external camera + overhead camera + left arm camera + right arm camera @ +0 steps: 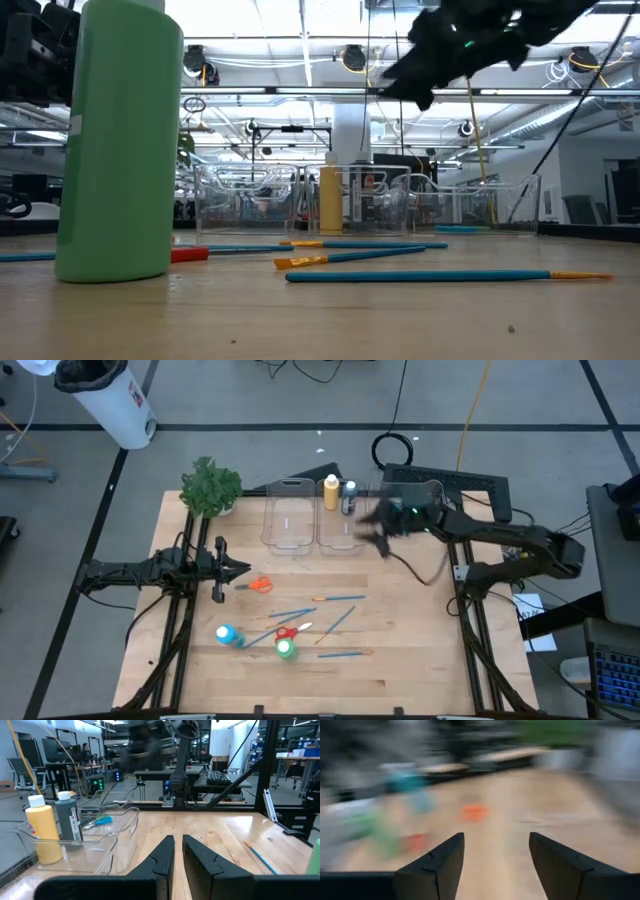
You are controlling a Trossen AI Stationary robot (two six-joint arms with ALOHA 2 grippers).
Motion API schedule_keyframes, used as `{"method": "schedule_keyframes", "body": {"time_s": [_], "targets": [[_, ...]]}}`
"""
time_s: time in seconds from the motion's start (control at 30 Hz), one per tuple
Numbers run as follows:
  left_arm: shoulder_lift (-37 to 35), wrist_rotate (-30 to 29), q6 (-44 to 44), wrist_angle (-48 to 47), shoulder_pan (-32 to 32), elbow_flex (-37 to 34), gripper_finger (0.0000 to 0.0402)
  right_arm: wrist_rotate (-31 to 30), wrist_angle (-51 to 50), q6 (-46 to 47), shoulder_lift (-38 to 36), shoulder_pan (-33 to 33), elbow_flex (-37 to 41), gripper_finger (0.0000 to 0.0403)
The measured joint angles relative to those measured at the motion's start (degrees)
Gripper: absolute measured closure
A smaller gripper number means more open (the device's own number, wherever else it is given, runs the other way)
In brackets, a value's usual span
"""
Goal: Pick & Place Paint Supplies
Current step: Put the orange scissors into the right transparent bin
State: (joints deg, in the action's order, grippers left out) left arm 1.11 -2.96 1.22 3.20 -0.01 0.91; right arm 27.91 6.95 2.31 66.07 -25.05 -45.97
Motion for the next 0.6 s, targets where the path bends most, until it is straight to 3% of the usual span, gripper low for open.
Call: {"method": "schedule_keyframes", "body": {"time_s": [0.1, 0.17, 0.43, 0.6], "targets": [[0.02, 0.0, 0.0, 0.0, -0.02, 0.0, 0.0355, 16.1, 7.64, 4.7, -6.36, 2.59, 5.88, 0.0198], [0.02, 0.0, 0.01, 0.0, -0.02, 0.0, 0.0355, 21.37, 16.95, 10.52, -10.41, 4.87, 10.98, 0.0203], [0.01, -0.02, 0.0, 0.0, 0.0, 0.0, 0.0355, 22.74, 57.45, 30.45, -18.24, 16.32, 29.57, 0.0209], [0.01, 0.0, 0.0, 0.0, -0.01, 0.0, 0.0355, 25.39, 69.65, 38.6, -19.31, 20.39, 33.64, 0.0216]]}}
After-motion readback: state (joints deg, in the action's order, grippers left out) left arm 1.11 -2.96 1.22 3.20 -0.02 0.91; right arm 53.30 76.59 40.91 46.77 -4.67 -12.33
